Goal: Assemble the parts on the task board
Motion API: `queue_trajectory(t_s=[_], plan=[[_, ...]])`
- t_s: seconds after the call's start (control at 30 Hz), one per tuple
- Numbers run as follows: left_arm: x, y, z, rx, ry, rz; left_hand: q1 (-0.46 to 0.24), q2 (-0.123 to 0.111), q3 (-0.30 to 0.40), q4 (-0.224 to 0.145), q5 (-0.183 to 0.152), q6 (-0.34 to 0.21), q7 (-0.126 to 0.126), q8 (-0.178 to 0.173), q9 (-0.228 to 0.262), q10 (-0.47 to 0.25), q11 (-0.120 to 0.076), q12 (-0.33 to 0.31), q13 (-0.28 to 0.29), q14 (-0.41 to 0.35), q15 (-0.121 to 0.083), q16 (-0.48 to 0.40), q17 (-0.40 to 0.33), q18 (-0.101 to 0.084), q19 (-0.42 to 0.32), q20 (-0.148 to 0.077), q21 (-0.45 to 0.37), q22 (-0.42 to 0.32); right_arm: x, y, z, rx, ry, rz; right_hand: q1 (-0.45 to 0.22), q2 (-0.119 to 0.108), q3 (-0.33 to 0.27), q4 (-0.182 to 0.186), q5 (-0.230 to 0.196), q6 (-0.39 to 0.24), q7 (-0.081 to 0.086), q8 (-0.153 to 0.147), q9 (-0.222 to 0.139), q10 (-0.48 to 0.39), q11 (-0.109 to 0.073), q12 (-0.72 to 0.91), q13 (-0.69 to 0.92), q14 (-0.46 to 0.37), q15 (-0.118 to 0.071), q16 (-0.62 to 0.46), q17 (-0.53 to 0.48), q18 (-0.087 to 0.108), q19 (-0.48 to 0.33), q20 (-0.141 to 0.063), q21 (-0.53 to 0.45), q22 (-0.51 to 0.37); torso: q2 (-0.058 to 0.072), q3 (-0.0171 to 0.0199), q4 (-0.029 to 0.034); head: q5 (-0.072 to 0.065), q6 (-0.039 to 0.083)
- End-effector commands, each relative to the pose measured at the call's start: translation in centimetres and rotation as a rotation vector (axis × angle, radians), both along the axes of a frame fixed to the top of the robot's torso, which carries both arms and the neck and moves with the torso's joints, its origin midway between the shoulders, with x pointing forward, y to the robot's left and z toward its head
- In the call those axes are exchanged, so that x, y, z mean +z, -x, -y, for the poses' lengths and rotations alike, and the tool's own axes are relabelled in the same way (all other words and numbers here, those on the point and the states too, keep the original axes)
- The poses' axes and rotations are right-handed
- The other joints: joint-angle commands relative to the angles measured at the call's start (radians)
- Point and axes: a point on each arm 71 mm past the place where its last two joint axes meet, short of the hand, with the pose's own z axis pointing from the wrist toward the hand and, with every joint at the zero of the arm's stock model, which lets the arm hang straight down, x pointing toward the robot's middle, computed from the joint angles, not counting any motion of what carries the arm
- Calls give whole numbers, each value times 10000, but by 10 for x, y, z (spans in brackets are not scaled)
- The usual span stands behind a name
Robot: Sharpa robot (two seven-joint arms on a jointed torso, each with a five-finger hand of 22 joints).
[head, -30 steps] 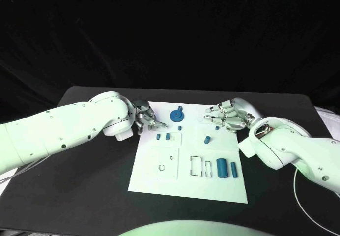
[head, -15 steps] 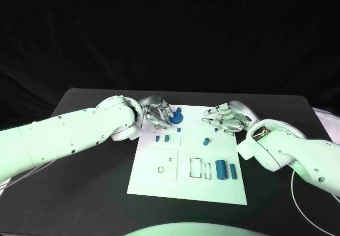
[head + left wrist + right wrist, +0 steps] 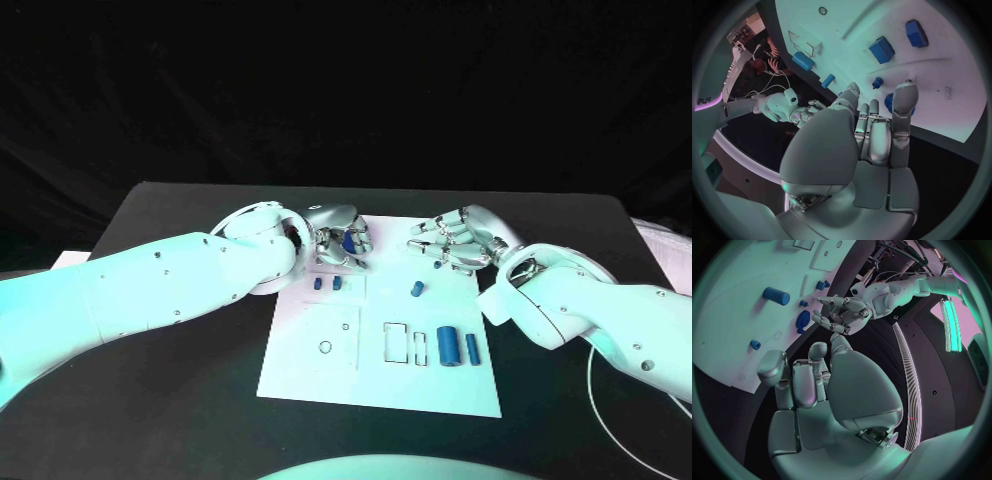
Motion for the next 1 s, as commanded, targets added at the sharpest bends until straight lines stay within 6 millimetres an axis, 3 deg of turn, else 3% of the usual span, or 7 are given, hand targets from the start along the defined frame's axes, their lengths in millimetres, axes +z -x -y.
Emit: queue_trajectory(t_s=[0.03, 0.27, 1.0], plan=[[-4, -1, 3, -88, -1127, 276, 101, 117, 148, -14, -12, 208, -39, -74, -43, 180, -11, -89, -111, 321, -53, 139, 91, -249, 150, -16, 617, 518, 1, 0, -2, 88, -48, 164, 28, 52, 27, -57, 36, -12, 37, 5, 9, -41, -20, 34, 8, 280, 8, 2, 5, 69, -23, 18, -30, 9, 4, 4, -4, 6, -9], [-8, -3, 12, 138, -1852, 394, 329, 202, 652, -38, 6, 668, -80, -266, -157, 707, -95, -412, -418, 397, -133, 214, -2, -389, 322, -97, 1618, 1375, 1, 0, -2, 116, -60, 170, 59, 72, 40, -68, 57, -3, 36, 9, 11, -37, -23, 37, -2, 282, 5, -2, 0, 68, -16, 17, -27, 16, -3, 7, 0, -11, -19], [-17, -8, 21, 230, -2490, 213, 177, -51, 1173, -5, -9, 938, -79, -627, -325, 1072, -101, -881, -748, 415, -133, 241, -162, -456, 298, -117, 2131, 1881, 1, 0, -3, 160, -65, 161, 73, 75, 44, -74, 68, -1, 35, 10, 11, -30, -24, 52, 8, 286, 4, 7, 14, 68, -16, 16, -29, 14, -11, 16, 7, -33, -63]])
